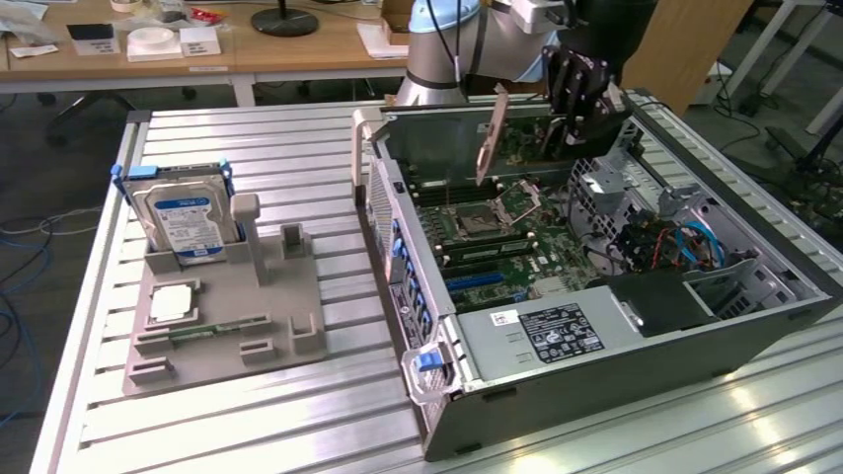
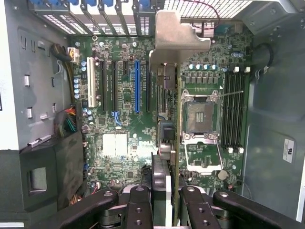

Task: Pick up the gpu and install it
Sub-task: 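Insert the gpu into the slot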

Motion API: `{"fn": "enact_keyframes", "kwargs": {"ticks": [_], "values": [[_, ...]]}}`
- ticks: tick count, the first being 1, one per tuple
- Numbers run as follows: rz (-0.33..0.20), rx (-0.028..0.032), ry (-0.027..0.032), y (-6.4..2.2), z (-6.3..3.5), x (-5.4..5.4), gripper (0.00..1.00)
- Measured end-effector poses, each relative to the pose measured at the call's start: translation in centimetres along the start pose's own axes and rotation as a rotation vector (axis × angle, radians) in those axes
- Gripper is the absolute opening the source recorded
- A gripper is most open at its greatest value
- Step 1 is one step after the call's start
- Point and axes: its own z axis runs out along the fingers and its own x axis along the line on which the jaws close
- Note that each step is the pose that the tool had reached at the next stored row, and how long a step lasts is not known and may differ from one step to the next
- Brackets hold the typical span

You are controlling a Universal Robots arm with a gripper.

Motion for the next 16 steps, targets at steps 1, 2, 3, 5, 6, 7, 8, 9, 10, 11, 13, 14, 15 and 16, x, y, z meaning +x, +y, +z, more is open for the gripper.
{"fn": "enact_keyframes", "kwargs": {"ticks": [1,2,3,5,6,7,8,9,10,11,13,14,15,16], "values": [[0.0,0.0001,-0.0001,0.01,0.06,0.0,0.28],[0.0,0.0002,-0.0001,0.01,0.12,0.0,0.28],[0.0,0.0002,-0.0001,0.02,0.18,0.0,0.28],[0.0,0.0002,-0.0001,0.03,0.29,0.01,0.28],[0.0,0.0001,0.0,0.03,0.35,0.01,0.28],[0.0,0.0002,-0.0001,0.03,0.41,0.01,0.28],[0.0,0.0002,0.0,0.04,0.46,0.01,0.28],[0.0,0.0001,0.0,0.04,0.52,0.01,0.28],[0.0,0.0002,-0.0001,0.05,0.57,0.01,0.28],[0.0,0.0002,-0.0002,0.05,0.63,0.02,0.28],[0.0,0.0002,-0.0001,0.06,0.74,0.02,0.28],[0.0,0.0002,-0.0001,0.07,0.8,0.02,0.28],[0.0,0.0002,-0.0001,0.07,0.85,0.02,0.28],[0.0,0.0002,-0.0001,0.07,0.9,0.02,0.28]]}}
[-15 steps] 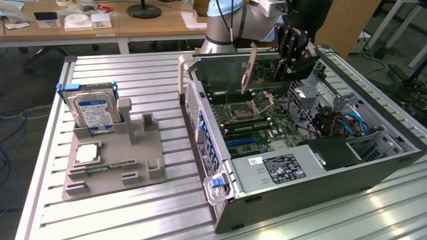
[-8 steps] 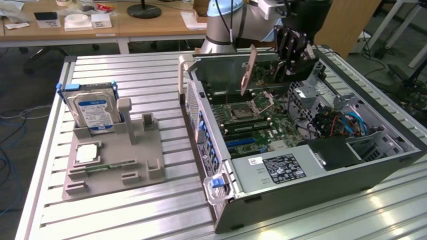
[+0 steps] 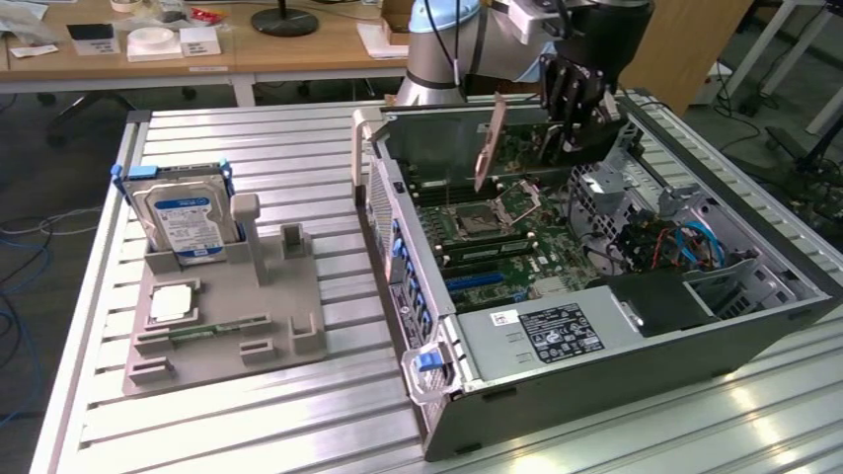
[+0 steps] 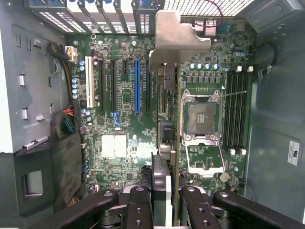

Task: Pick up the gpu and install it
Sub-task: 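Insert the gpu into the slot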

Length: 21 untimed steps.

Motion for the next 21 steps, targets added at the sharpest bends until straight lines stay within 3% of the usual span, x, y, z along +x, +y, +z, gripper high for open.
{"fn": "enact_keyframes", "kwargs": {"ticks": [21], "values": [[0.0,0.0,0.0,0.09,1.17,0.0,0.28]]}}
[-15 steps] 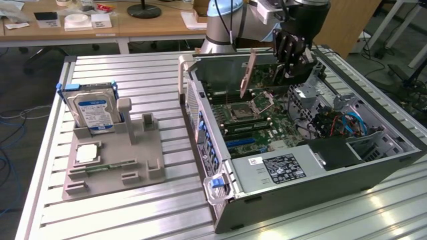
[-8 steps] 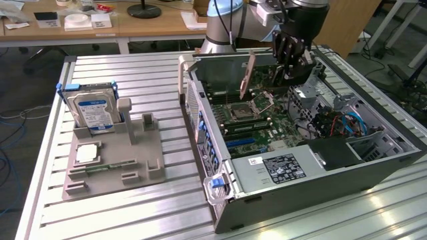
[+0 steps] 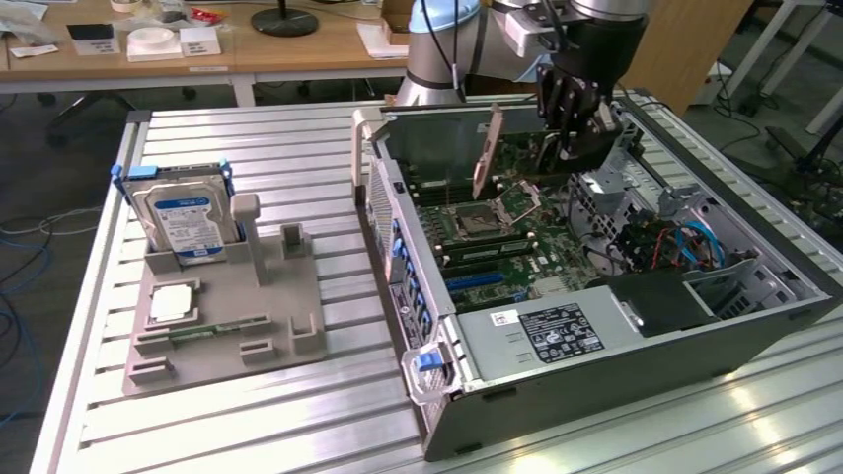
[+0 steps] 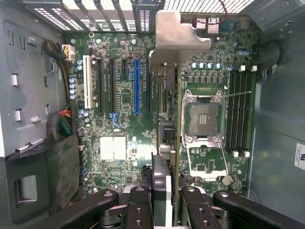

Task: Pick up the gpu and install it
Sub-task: 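Insert the gpu into the slot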

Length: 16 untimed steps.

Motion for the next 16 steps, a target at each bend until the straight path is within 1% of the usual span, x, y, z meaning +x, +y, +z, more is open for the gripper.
{"fn": "enact_keyframes", "kwargs": {"ticks": [16], "values": [[0.0,-0.0001,0.0002,0.06,0.76,0.02,0.28]]}}
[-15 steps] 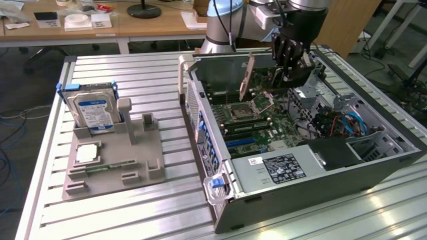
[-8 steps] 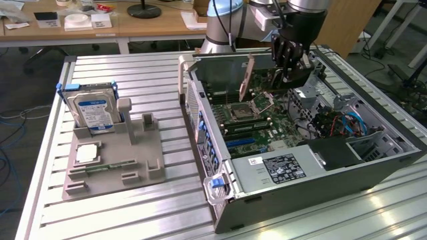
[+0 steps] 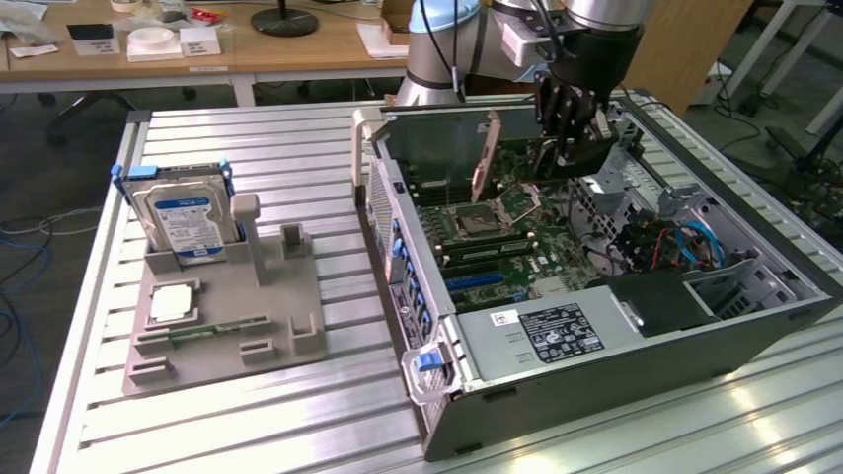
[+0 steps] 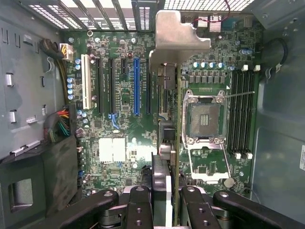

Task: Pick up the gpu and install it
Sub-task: 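Insert the gpu into the slot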

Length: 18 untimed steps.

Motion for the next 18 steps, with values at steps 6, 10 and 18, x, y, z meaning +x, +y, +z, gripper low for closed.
{"fn": "enact_keyframes", "kwargs": {"ticks": [6,10,18], "values": [[0.0,0.0,-0.0008,0.0,0.02,0.0,0.28],[0.0,0.0001,-0.0009,0.02,0.22,0.0,0.28],[0.0,0.0001,-0.0009,0.02,0.22,0.0,0.28]]}}
